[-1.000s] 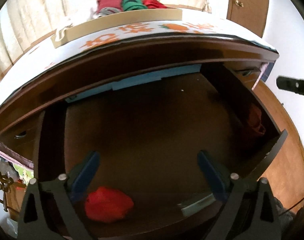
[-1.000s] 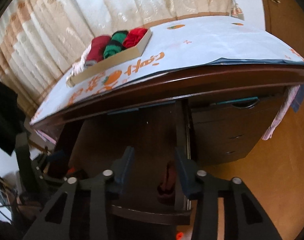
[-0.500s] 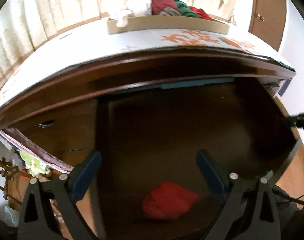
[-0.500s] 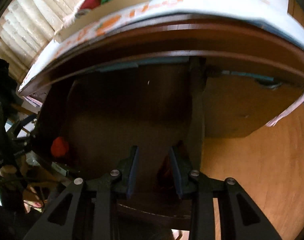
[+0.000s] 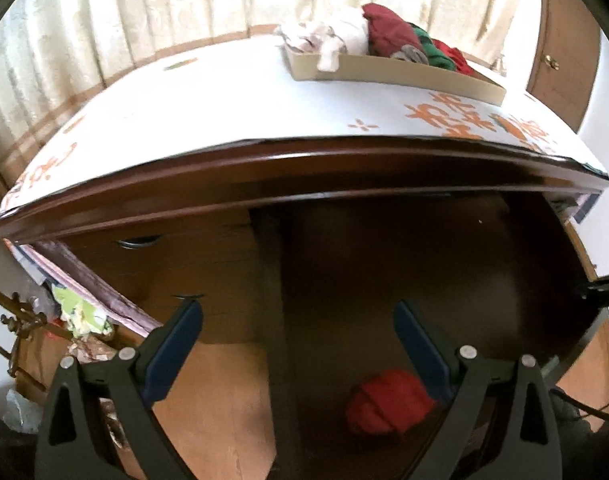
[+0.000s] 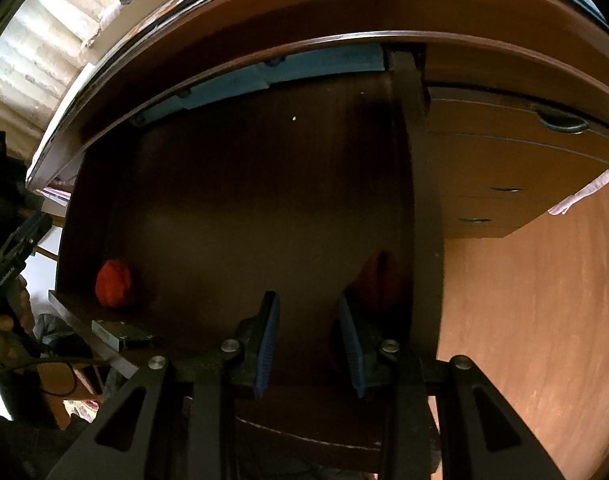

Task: Take underwear out of drawer
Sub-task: 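Reach both open tools deep into the drawer toward the red socks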

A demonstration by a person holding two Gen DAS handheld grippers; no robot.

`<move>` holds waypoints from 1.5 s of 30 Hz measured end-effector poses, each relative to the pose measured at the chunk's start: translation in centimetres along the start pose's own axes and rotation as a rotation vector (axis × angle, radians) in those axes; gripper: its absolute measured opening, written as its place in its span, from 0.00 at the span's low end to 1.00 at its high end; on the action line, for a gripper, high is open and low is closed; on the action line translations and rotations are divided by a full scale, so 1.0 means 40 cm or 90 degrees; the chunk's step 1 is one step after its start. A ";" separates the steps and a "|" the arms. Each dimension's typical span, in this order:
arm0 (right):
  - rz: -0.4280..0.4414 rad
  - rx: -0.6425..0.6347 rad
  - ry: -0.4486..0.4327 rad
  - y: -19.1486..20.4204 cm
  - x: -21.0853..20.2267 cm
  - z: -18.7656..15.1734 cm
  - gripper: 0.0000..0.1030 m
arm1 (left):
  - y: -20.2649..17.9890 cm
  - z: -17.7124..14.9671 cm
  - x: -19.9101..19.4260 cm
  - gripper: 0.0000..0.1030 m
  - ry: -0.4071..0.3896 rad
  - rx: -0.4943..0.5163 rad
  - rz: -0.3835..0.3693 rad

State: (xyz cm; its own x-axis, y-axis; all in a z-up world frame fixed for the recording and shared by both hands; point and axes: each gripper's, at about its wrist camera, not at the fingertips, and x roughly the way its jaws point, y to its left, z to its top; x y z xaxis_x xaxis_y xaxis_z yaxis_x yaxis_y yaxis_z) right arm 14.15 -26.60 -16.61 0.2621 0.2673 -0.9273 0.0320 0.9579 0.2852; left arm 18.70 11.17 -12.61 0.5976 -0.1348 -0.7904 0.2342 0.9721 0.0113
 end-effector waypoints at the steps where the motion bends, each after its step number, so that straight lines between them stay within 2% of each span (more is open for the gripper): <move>1: 0.004 -0.001 0.003 0.005 0.003 0.001 0.33 | -0.011 0.000 0.006 0.94 0.011 0.013 -0.005; 6: 0.022 -0.010 0.001 0.019 0.011 0.019 0.33 | -0.084 -0.006 0.041 0.94 0.065 0.111 -0.036; 8: 0.106 0.022 0.023 0.016 0.022 0.027 0.33 | -0.103 -0.007 0.058 0.94 0.092 0.130 -0.049; 10: 0.142 0.030 0.036 0.022 0.027 0.033 0.33 | -0.122 -0.007 0.078 0.94 0.125 0.151 -0.064; 14: 0.100 -0.033 -0.015 0.041 -0.053 0.071 0.33 | -0.134 -0.008 0.107 0.94 0.173 0.175 -0.096; 19: 0.022 -0.083 0.012 0.032 -0.090 0.113 0.33 | -0.146 -0.013 0.152 0.94 0.233 0.218 -0.102; 21: -0.004 -0.097 0.025 0.028 -0.086 0.117 0.33 | -0.156 -0.021 0.160 0.94 0.242 0.241 -0.107; 25: -0.018 -0.103 0.049 0.022 -0.074 0.111 0.33 | -0.167 -0.039 0.180 0.94 0.277 0.271 -0.117; 27: -0.029 -0.113 0.058 0.032 -0.072 0.106 0.33 | -0.160 -0.039 0.195 0.93 0.300 0.260 -0.132; 30: -0.042 -0.124 0.069 0.040 -0.062 0.102 0.33 | -0.160 -0.036 0.206 0.88 0.326 0.265 -0.146; 33: -0.052 -0.123 0.066 0.047 -0.047 0.099 0.33 | -0.163 -0.032 0.212 0.80 0.338 0.281 -0.147; 36: -0.035 -0.109 0.058 0.059 -0.044 0.105 0.33 | -0.166 -0.029 0.218 0.79 0.357 0.296 -0.153; 38: -0.044 -0.122 0.057 0.057 -0.054 0.105 0.33 | -0.167 -0.019 0.228 0.79 0.365 0.306 -0.162; 45: -0.055 -0.170 0.060 0.071 -0.075 0.139 0.33 | -0.179 -0.016 0.236 0.80 0.378 0.306 -0.150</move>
State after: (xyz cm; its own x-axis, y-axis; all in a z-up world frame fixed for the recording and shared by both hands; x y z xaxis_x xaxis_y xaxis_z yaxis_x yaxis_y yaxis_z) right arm 18.82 -25.27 -11.66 0.1775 0.1802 -0.9675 -0.2075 0.9678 0.1422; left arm 22.16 3.08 -20.55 0.0145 -0.0692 -0.9975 0.6892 0.7235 -0.0402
